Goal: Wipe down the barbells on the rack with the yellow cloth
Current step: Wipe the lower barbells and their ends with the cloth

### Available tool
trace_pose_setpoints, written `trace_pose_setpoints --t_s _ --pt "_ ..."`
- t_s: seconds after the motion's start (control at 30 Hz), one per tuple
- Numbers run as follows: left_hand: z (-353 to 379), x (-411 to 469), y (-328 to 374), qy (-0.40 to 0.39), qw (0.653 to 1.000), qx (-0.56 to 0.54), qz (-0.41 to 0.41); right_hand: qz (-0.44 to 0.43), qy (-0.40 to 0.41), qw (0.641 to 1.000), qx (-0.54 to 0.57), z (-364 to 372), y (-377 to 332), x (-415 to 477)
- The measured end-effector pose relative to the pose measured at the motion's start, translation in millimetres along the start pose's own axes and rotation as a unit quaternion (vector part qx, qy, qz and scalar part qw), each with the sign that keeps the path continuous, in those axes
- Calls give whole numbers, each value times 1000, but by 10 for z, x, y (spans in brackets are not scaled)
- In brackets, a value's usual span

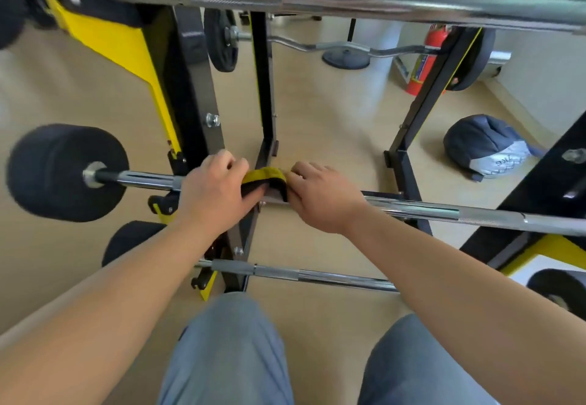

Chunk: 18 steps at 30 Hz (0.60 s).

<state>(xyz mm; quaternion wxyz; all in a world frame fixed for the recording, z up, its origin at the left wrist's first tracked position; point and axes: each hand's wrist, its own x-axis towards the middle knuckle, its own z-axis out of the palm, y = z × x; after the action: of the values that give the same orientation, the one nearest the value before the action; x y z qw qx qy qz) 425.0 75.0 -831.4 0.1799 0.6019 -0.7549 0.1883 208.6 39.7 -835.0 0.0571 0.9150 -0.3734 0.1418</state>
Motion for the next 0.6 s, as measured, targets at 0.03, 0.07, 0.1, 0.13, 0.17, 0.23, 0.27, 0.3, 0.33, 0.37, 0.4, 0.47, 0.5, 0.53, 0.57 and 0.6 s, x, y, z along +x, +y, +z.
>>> trace_pose_setpoints --t_s 0.03,0.07,0.1,0.13,0.17,0.23,0.27,0.3,0.33,0.37,0.4,0.47,0.5,0.53,0.57,0.6 --pt "-27 -46 -95 -4 1000 13 -18 -21 -7 1000 -10 2 -16 29" --pt "-52 -89 -195 -9 999 22 -36 -46 -16 999 -18 12 -32 67" --pt "-67 -121 -266 -13 998 26 -47 -70 -26 997 -24 16 -38 90" --pt "-88 -146 -318 -17 998 27 -55 -90 -39 995 -24 17 -45 114" --pt "-110 -171 -361 -22 998 27 -60 -106 -51 993 -22 26 -58 145" --pt "-145 -188 -392 -32 997 23 -63 -120 -67 990 -23 53 -57 189" --pt "-158 -183 -391 -43 997 11 -65 -122 -76 989 -22 56 -53 210" --pt "-172 -171 -395 -58 996 -11 -70 -118 -89 989 -19 52 -53 236" --pt "-182 -154 -404 -77 994 -37 -75 -112 -101 988 -15 38 -69 271" --pt "-195 -140 -418 -92 991 -60 -80 -101 -112 988 -13 21 -112 317" --pt "-206 -136 -433 -100 988 -75 -87 -89 -119 989 -12 8 -176 378" --pt "-222 -159 -465 -97 984 -95 -118 -54 -134 989 -13 26 -350 538" --pt "-228 -177 -485 -89 980 -106 -146 -41 -137 990 -14 52 -449 618" --pt "-240 -194 -506 -80 974 -120 -177 -33 -134 990 -17 90 -548 690" --pt "-253 -209 -536 -75 965 -137 -209 -29 -130 991 -21 131 -636 755" --pt "-268 -223 -574 -72 956 -154 -238 -26 -124 992 -23 168 -713 814"
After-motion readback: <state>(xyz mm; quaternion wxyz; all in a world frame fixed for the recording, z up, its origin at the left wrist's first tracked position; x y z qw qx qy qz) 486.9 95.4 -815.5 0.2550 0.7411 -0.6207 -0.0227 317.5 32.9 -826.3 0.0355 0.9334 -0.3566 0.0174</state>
